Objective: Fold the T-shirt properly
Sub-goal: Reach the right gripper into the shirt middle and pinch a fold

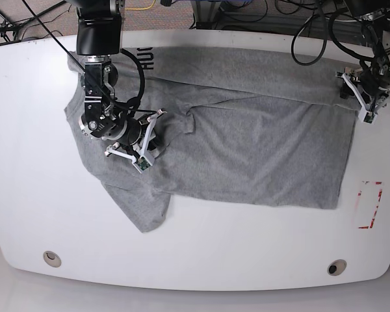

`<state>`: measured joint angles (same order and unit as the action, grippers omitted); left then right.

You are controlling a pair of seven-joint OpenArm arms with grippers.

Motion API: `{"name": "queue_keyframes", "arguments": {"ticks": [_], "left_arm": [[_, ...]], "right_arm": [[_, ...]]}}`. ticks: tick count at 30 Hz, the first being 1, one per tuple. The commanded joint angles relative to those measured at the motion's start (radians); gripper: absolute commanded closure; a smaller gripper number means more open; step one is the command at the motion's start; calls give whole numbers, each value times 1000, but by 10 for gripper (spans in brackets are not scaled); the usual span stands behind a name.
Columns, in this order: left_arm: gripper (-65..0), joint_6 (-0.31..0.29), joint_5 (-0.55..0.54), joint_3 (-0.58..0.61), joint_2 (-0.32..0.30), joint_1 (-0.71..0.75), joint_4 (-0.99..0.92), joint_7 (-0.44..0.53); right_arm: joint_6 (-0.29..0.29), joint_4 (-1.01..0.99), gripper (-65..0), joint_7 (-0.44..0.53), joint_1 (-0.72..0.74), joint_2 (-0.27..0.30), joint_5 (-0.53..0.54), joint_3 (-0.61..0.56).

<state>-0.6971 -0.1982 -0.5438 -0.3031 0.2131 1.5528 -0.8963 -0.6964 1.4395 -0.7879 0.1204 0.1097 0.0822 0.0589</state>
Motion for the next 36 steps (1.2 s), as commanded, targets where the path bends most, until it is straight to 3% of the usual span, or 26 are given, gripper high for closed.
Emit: {"name": "queue_keyframes", "arguments": {"ticks": [1, 4, 36], "left_arm": [[-307, -1, 3, -6, -17, -5, 11, 3], [-307, -1, 3, -6, -17, -5, 11, 3], [-307, -1, 4, -6, -18, -4, 11, 3]], "right_arm": [[-2, 33, -40, 22, 22, 5, 15, 2], [-2, 62, 0, 17, 22, 5, 15, 2], [-2, 91, 0, 20, 94, 2, 18, 2]]}}
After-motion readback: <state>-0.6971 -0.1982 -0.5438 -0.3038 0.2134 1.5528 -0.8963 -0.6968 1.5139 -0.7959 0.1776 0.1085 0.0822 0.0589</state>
